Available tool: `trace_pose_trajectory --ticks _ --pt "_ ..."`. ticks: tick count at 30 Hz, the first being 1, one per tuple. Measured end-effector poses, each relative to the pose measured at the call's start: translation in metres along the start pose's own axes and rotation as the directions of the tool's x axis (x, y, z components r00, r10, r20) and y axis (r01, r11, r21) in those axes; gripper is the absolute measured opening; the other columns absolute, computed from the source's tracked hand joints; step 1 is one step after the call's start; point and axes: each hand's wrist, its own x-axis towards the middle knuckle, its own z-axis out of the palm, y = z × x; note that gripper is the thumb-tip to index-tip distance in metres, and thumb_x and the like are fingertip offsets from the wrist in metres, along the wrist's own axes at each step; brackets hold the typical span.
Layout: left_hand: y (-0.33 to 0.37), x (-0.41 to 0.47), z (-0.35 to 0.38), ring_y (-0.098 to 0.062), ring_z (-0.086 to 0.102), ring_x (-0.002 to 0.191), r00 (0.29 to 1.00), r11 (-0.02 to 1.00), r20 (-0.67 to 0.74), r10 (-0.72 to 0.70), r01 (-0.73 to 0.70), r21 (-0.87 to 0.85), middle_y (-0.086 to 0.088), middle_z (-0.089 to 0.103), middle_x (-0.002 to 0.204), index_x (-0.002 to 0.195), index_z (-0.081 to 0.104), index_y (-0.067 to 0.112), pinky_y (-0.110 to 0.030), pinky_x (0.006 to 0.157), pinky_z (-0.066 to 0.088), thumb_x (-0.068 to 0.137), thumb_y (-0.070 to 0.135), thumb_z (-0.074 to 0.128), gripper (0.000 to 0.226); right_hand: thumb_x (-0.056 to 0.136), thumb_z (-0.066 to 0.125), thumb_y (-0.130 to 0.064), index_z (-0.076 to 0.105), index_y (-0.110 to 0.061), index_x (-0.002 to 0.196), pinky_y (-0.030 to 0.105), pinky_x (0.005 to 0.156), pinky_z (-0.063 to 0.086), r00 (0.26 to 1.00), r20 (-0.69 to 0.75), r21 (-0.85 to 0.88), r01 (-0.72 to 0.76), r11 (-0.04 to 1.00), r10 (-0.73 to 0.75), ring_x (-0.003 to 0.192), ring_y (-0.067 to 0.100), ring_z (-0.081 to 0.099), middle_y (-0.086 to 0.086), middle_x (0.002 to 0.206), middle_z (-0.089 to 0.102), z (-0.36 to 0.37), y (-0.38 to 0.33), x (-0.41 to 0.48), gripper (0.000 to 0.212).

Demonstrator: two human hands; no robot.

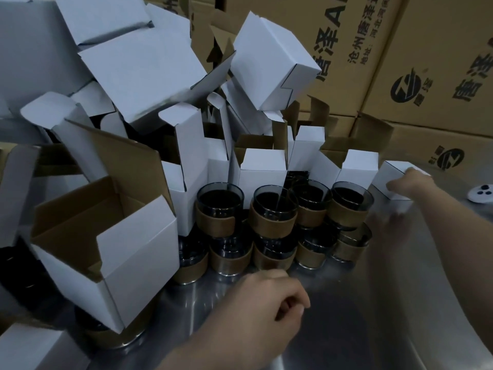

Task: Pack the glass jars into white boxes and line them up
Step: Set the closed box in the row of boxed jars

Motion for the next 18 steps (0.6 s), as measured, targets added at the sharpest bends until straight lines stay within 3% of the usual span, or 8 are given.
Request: trace_pose_trajectory --ticks 5,9,13,15,18 --pt "-0.003 0.005 0.005 -0.001 0.059 0.086 1.0 1.0 -0.019 0.012 -0.012 0.008 0.016 0.056 0.099 0.096 0.069 0.029 -0.008 0.071 0.042 0.089 0.025 0.059 0.013 0.088 0.069 -0.026 0.032 -0.001 0.143 0.045 0.1 0.04 0.999 0.004 0.113 -0.043 0.993 0.043 0.131 0.041 0.038 0.027 0.143 0.035 0.007 -0.004 0.015 0.07" --pt "-0.006 0.008 0.007 0.0 0.058 0.08 1.0 1.0 -0.025 0.005 -0.005 -0.002 0.017 0.054 0.1 0.096 0.067 0.031 -0.004 0.067 0.036 0.087 0.028 0.057 0.014 0.089 0.067 -0.02 0.018 -0.008 0.15 0.049 0.099 0.041 0.998 0.058 0.179 -0.024 0.984 0.014 0.128 0.045 0.04 0.027 0.14 0.038 0.009 -0.003 0.012 0.079" --pt "-0.006 0.007 0.007 -0.003 0.059 0.076 1.0 1.0 -0.02 -0.005 0.004 -0.026 0.015 0.056 0.096 0.097 0.065 0.033 -0.008 0.064 0.037 0.084 0.032 0.053 0.017 0.089 0.057 -0.017 0.024 -0.011 0.149 0.045 0.095 0.042 0.981 -0.194 0.297 0.083 0.951 -0.025 0.125 0.044 0.046 0.025 0.138 0.045 0.004 -0.009 -0.015 0.068" --pt "-0.006 0.007 0.007 -0.004 0.059 0.078 1.0 0.999 -0.021 -0.022 0.021 -0.047 0.015 0.057 0.093 0.096 0.066 0.033 -0.011 0.065 0.041 0.086 0.029 0.055 0.015 0.089 0.049 -0.017 0.028 -0.017 0.149 0.042 0.093 0.044 0.961 -0.274 0.487 0.174 0.856 -0.04 0.117 0.038 0.053 0.019 0.135 0.051 -0.002 -0.018 -0.036 0.063" --pt "-0.005 0.007 0.006 -0.004 0.058 0.078 0.998 0.997 -0.023 -0.052 0.05 -0.065 0.013 0.059 0.088 0.092 0.069 0.031 -0.013 0.067 0.044 0.089 0.022 0.06 0.014 0.092 0.038 -0.014 0.038 -0.023 0.143 0.035 0.073 0.051 0.969 -0.234 0.758 0.23 0.611 -0.075 0.083 0.024 0.06 0.013 0.117 0.059 -0.012 -0.035 -0.073 0.052"
